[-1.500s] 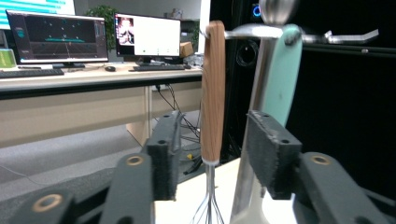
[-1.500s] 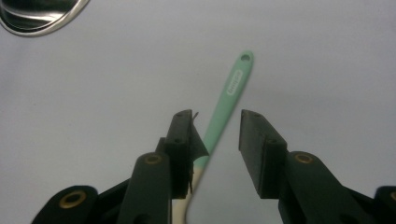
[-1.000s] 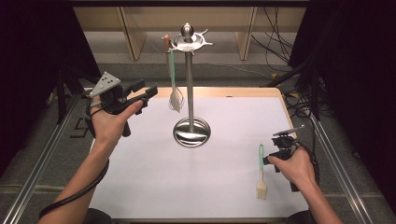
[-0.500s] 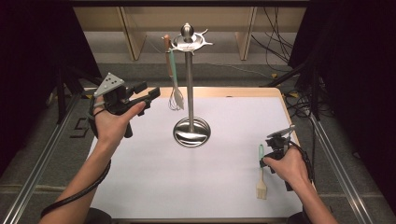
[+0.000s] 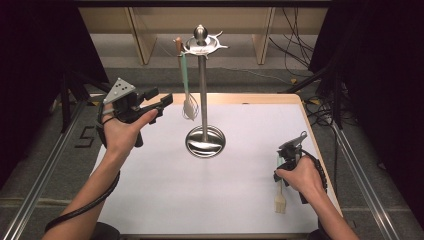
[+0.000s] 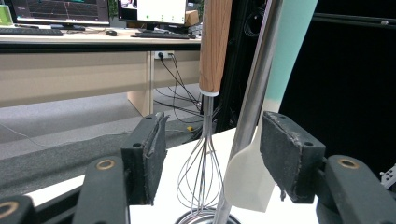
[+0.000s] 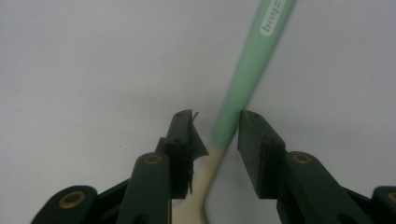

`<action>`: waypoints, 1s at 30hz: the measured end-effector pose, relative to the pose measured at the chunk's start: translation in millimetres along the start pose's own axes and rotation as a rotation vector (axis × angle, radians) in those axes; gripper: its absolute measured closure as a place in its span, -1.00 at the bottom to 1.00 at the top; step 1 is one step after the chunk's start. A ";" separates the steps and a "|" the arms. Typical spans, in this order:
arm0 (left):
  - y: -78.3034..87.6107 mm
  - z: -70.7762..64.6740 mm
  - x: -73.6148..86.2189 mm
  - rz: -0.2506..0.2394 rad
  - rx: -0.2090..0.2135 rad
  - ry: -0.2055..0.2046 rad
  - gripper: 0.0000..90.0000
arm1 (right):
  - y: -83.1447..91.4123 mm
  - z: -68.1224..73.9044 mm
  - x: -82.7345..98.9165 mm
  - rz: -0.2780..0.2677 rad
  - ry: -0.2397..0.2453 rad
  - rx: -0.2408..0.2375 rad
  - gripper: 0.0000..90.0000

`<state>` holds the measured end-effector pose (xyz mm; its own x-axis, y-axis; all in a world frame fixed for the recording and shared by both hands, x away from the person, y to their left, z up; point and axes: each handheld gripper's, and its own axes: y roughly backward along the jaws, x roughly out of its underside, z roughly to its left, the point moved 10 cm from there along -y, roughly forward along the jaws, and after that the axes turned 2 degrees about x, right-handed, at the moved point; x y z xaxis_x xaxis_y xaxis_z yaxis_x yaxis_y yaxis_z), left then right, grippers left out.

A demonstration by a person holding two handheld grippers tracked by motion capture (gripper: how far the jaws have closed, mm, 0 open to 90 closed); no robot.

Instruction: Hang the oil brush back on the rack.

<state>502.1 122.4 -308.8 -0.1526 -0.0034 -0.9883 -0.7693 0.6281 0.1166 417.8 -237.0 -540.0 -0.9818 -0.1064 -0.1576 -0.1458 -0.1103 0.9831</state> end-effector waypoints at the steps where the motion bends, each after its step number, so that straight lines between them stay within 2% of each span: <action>1: 0.5 -0.2 -0.7 -0.003 -0.001 0.003 -0.10 | -2.5 0.8 0.5 0.011 0.003 0.005 0.46; 7: 1.0 1.4 -0.8 0.000 -0.002 0.000 -0.10 | -4.3 0.7 0.4 0.024 0.015 0.021 0.46; 9: 0.6 -0.7 0.2 0.003 0.004 0.014 -0.10 | -6.4 -0.2 0.8 0.022 0.027 0.052 0.47; 10: 0.6 -0.7 0.2 0.003 0.004 0.014 -0.10 | -6.4 -0.2 0.8 0.022 0.027 0.052 0.47; 12: 0.3 -0.8 -0.1 0.001 0.006 0.001 -0.10 | -6.4 -0.9 1.9 0.033 0.029 0.059 0.49; 13: 0.3 -1.1 -0.3 0.000 0.008 0.004 -0.10 | -6.4 -0.6 5.1 0.069 0.020 0.063 0.50; 14: 0.3 -1.1 -0.5 0.000 0.008 0.006 -0.10 | -7.3 0.3 5.2 0.067 0.005 0.065 0.52; 15: 0.2 -1.2 -0.5 -0.001 0.007 0.008 -0.10 | -6.9 -0.9 5.0 0.065 0.016 0.071 0.53; 17: 0.1 -1.4 -0.3 0.000 0.007 0.012 -0.10 | -7.5 -0.8 4.8 0.066 -0.001 0.083 0.57; 19: -0.1 -1.4 -0.2 0.000 0.010 0.004 -0.10 | -8.6 -1.8 5.1 0.062 0.005 0.096 0.60; 24: 0.1 -1.4 0.4 0.002 0.009 0.008 -0.10 | -7.7 -1.4 4.5 0.077 -0.009 0.096 0.66; 26: 0.0 -1.5 0.8 0.004 0.011 0.005 -0.10 | -8.8 -2.6 3.1 0.060 -0.005 0.102 0.74; 27: -0.1 -1.3 1.0 0.005 0.010 0.006 -0.10 | -7.6 -4.8 4.0 0.084 0.007 0.105 0.81; 30: -0.3 -1.1 1.3 0.006 0.011 0.005 -0.10 | -7.0 -6.3 4.8 0.098 0.028 0.108 0.81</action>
<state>501.4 121.4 -310.0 -0.1604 -0.0031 -0.9870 -0.7614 0.6367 0.1218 414.9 -242.9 -548.2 -0.9884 -0.1389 -0.0616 -0.0634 0.0089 0.9979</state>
